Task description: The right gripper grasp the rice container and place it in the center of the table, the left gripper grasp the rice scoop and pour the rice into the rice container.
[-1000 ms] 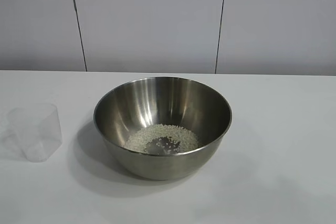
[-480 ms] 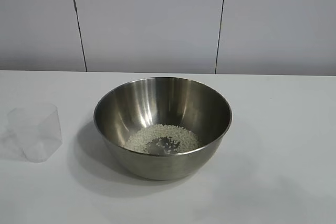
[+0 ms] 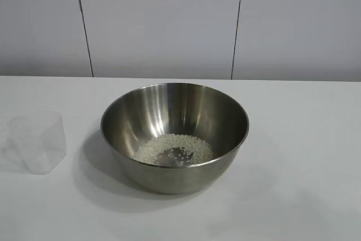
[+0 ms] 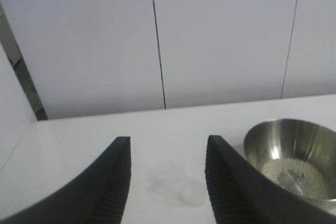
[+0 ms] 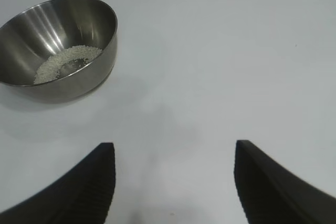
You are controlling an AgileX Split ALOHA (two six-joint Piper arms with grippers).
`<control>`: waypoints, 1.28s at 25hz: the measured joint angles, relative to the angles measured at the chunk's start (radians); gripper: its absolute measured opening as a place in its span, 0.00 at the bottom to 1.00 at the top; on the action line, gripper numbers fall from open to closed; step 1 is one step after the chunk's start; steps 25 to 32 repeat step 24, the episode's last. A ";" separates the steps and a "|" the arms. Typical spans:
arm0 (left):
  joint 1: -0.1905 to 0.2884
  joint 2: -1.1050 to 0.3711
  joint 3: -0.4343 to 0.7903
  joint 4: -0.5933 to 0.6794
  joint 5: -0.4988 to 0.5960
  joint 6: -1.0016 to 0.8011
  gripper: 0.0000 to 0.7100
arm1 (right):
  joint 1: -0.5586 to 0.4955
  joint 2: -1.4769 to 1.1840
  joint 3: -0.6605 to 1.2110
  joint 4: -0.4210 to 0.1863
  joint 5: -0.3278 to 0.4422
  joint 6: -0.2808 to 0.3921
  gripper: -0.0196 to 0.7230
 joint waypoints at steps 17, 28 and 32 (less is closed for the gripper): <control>-0.039 -0.075 0.364 0.124 -0.044 -0.070 0.46 | 0.000 0.000 0.000 0.001 0.000 0.000 0.63; -0.140 -0.075 0.370 0.179 -0.045 -0.095 0.46 | 0.000 0.000 0.000 0.002 0.000 0.000 0.63; -0.140 -0.075 0.370 0.179 -0.045 -0.095 0.46 | 0.000 0.000 0.000 0.002 0.000 0.000 0.63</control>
